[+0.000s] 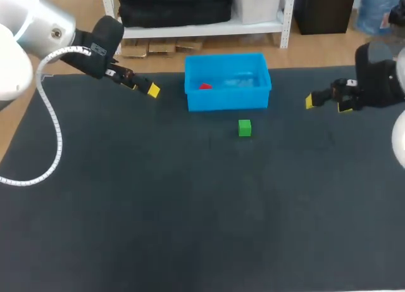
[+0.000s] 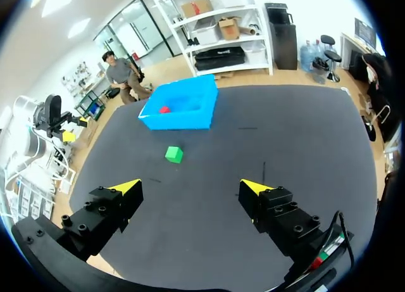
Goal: Use the left arm to pick the red cube and place it into the blue plastic box first, then use the right arm to grasp the green cube and put it into the same blue plastic box after the first action is fully finished.
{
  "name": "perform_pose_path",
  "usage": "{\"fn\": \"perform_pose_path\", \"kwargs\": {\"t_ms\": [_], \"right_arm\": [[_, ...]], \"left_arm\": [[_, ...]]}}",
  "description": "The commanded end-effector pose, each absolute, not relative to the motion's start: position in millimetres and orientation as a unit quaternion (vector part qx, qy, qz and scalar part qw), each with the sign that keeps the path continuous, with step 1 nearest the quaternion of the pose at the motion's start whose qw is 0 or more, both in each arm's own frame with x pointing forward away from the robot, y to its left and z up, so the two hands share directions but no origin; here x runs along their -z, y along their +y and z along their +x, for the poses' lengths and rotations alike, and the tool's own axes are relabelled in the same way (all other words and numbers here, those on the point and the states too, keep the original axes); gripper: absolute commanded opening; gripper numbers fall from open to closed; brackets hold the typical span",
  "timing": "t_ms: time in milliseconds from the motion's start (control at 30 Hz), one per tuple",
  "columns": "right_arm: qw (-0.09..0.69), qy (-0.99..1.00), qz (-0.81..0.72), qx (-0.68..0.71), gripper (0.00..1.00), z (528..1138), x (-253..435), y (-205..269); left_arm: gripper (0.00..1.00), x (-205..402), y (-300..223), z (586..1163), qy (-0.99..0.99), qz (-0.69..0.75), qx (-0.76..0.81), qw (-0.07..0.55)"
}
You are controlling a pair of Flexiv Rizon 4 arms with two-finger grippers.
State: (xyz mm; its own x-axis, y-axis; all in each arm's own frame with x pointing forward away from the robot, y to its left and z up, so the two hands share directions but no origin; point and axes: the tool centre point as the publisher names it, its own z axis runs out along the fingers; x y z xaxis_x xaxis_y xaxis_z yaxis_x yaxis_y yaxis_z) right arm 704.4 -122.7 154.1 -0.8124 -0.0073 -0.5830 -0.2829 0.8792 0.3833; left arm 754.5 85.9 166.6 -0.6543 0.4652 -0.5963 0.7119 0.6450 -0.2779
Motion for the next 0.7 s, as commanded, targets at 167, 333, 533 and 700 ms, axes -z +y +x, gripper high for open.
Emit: {"fn": "perform_pose_path", "kwargs": {"t_ms": [167,333,533,700], "right_arm": [[0.273,0.948,-0.066,-0.151,1.00,707.2,-158.5,-111.5],[0.267,0.949,-0.076,-0.147,1.00,711.7,-160.7,-104.4],[0.254,0.952,-0.098,-0.140,1.00,718.6,-160.9,-91.4],[0.244,0.954,-0.108,-0.136,1.00,723.9,-161.2,-79.5]], "left_arm": [[1.00,-165.9,86.9,753.7,0.872,0.337,0.254,0.246],[1.00,-165.9,86.9,753.7,0.872,0.337,0.254,0.246],[1.00,-165.9,86.9,753.7,0.872,0.337,0.254,0.246],[1.00,-165.9,86.9,753.7,0.872,0.337,0.254,0.246]]}}
